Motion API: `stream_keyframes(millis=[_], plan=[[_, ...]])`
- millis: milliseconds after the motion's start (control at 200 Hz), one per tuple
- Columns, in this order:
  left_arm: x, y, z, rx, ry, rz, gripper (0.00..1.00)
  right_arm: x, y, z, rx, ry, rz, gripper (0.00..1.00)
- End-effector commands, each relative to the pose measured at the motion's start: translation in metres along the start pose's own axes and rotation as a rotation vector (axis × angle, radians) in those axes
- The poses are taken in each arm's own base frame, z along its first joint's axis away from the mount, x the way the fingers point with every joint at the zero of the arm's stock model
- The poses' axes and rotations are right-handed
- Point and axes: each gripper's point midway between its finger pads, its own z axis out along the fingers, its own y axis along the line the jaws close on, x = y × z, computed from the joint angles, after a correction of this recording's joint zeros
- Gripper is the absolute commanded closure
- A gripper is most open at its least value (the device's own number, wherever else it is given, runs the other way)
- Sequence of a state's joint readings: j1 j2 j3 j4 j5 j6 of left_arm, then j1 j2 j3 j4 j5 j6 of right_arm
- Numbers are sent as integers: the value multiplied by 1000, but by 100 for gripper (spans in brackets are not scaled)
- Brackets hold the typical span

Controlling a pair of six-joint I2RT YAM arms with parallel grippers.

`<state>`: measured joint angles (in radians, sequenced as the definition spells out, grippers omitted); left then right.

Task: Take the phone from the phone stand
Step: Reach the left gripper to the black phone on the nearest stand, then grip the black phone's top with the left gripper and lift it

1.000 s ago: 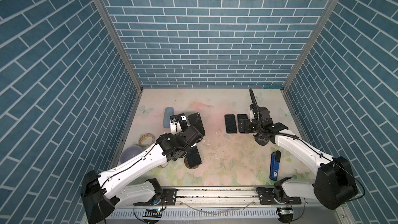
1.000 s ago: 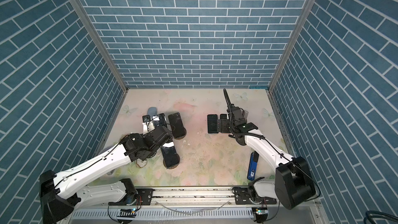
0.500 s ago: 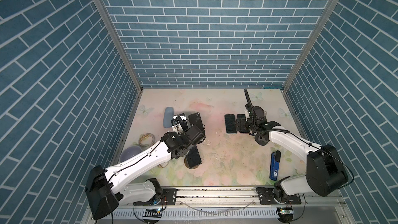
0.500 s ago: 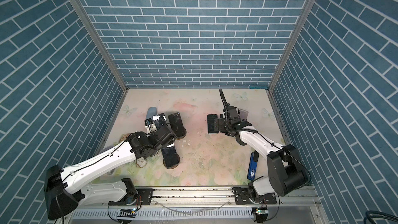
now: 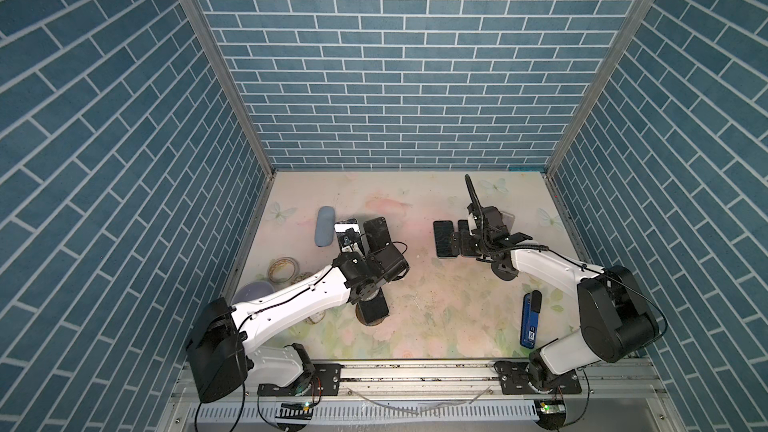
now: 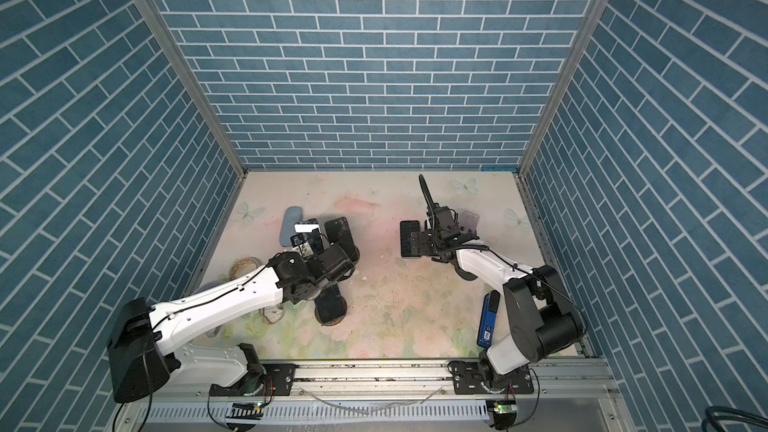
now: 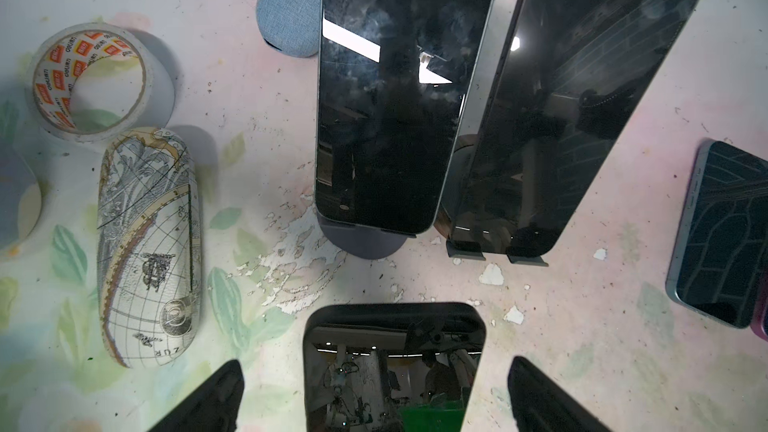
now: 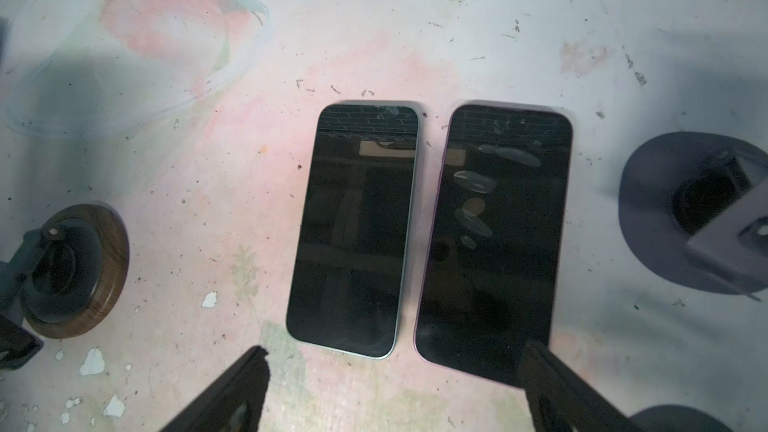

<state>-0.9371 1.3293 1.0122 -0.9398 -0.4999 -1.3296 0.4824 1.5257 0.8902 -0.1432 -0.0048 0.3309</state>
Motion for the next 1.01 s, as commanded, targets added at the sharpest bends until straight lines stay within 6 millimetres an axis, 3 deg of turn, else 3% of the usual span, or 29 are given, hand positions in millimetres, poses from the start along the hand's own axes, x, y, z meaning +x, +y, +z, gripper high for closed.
stream_keyframes(millis=[0,415,1000], plan=[[-2,-5,-1,-1,-11,-14,0,-8,7,2,-24,-16,-43,5],[5,-9,11,-36,8,8,2,-4,11,8,-49,5,-42,5],[18,-4,28,-53,42,20,14,1,11,13,-52,30,-35,5]])
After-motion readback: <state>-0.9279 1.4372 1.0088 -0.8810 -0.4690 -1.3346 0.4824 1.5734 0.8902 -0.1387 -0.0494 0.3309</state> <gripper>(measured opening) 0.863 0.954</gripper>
